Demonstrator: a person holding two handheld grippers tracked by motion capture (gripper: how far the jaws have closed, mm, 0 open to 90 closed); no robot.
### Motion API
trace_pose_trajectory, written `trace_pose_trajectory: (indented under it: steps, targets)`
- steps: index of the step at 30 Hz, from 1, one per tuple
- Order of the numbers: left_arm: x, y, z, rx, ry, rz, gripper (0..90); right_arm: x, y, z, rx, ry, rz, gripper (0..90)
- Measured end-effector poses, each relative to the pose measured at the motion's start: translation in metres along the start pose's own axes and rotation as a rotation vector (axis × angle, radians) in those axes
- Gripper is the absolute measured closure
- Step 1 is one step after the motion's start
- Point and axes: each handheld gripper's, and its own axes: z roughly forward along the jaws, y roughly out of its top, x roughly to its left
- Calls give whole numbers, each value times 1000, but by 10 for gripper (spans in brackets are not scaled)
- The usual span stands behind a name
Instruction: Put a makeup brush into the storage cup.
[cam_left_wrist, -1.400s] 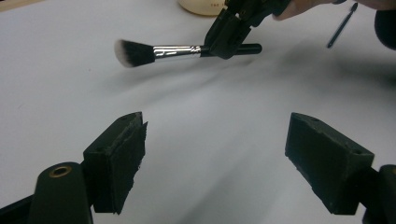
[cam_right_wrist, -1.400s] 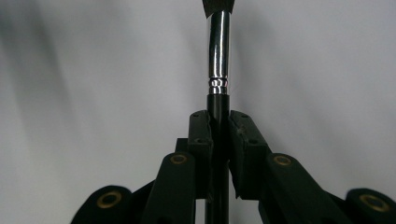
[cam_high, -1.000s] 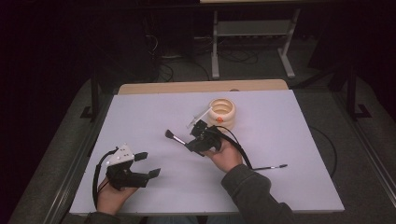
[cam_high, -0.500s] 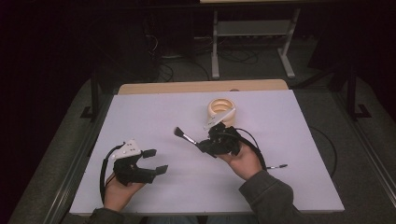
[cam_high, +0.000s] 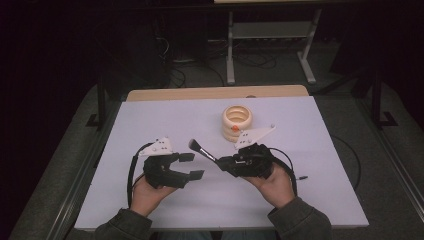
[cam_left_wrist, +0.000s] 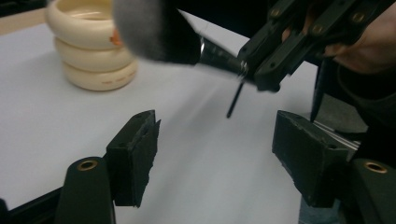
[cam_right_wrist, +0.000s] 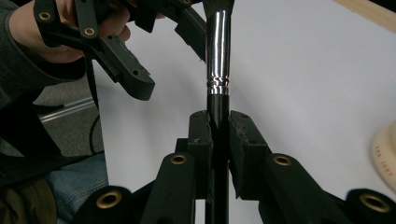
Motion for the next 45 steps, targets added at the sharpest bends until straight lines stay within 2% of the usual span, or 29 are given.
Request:
trace_pose_trajectory:
  steps: [3,5,10,12,16,21,22,25,29,30,31,32,35,37,41,45]
  targets:
    - [3,-2,7,15,-49,-25,373,2,-13,6,-6,-4,-5,788]
    - [4,-4,13,27,-72,-36,394,3,-23,11,-30,2,-4,787]
    - [6,-7,17,23,-112,-62,461,5,-37,20,-44,26,-15,787]
    - [7,-7,18,28,-123,-60,487,6,-39,23,-52,40,-27,787]
    - [10,-8,17,28,-170,-82,565,9,-40,25,-51,52,-52,787]
    - [13,-8,16,18,-220,-87,661,13,-39,28,-16,38,-96,787]
    - [13,-9,15,16,-228,-89,688,13,-39,29,-10,35,-120,787]
    - [14,-9,14,10,-246,-93,770,14,-39,32,-7,49,-142,786]
    - [13,-8,14,26,-232,-67,782,13,-38,38,4,67,-137,778]
    - [13,-8,13,34,-226,-56,783,13,-38,39,11,76,-119,768]
    - [12,-8,13,46,-213,-48,783,12,-37,40,15,72,-120,727]
    - [11,-7,12,54,-206,-49,783,11,-36,41,26,69,-108,634]
    - [8,-2,11,87,-174,-15,784,11,-32,43,57,67,-98,615]
    - [6,2,11,118,-154,14,784,12,-27,44,75,57,-95,613]
    - [0,7,13,149,-121,45,784,16,-16,48,113,40,-113,656]
    - [-3,10,13,151,-123,52,784,18,-10,52,129,42,-127,702]
